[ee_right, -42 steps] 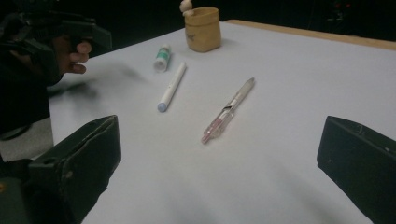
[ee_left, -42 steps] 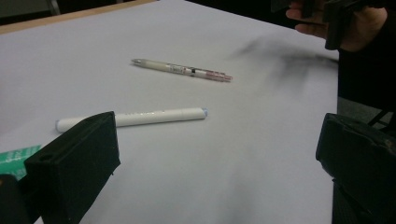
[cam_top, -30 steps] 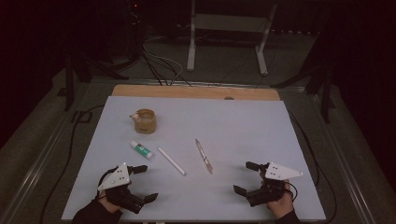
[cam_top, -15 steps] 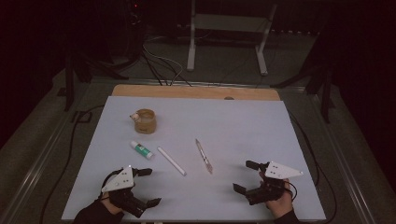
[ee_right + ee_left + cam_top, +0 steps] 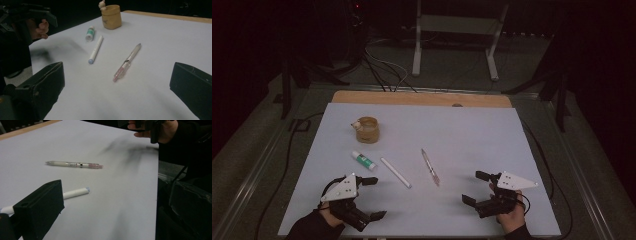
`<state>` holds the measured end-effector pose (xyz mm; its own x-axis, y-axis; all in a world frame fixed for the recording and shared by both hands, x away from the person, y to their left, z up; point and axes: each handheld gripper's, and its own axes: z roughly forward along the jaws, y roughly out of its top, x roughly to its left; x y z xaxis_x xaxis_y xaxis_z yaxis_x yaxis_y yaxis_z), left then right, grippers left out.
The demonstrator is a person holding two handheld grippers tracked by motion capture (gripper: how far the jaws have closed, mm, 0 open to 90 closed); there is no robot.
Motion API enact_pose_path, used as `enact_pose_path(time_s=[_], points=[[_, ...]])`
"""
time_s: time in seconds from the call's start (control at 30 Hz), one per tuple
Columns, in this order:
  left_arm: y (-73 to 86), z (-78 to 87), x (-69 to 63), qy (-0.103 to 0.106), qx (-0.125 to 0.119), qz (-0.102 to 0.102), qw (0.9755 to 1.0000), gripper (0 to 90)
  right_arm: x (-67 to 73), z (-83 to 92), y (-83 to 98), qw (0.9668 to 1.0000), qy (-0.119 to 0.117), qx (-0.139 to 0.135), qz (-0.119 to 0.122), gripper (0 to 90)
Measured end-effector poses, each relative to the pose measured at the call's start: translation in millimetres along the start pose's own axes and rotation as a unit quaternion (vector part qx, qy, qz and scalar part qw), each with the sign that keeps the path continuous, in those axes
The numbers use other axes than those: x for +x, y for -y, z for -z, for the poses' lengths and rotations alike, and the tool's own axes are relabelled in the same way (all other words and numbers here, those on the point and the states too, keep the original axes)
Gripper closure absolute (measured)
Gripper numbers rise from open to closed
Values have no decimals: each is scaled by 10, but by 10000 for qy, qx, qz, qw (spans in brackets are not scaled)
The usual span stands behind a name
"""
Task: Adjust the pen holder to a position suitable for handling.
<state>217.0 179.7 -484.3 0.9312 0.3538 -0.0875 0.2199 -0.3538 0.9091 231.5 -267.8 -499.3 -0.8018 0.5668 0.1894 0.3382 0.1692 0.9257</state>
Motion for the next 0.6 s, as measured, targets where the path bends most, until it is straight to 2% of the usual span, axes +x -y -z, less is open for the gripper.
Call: enact_pose_path(time_s=[0.07,0.23,0.27,0.37,0.4,0.43,0.47,0.5,0.6], points=[[-44,18,16,67,-35,25,10000,1,3,8,-4,10000,39,-21,0,0],[-133,65,73,47,-134,164,9998,1,-10,15,-2,10000,69,-28,-38,0],[-175,87,106,-137,-240,141,9995,2,-12,23,-5,9999,95,-45,-28,0],[-226,110,140,-172,-223,101,9996,2,-8,27,-10,10000,67,-49,-27,0],[-272,126,181,-155,-326,145,9992,2,1,30,-15,10000,79,-55,5,0],[-272,126,181,-155,-326,145,9992,1,1,30,-15,10000,79,-55,5,0],[-308,139,212,-261,-405,135,9987,2,1,30,-14,10000,57,-69,-22,0],[-308,139,212,-261,-405,135,9987,2,1,30,-14,10000,57,-69,-22,0],[-334,149,288,-294,-495,295,9979,2,-2,34,-17,9999,76,-61,-23,0]])
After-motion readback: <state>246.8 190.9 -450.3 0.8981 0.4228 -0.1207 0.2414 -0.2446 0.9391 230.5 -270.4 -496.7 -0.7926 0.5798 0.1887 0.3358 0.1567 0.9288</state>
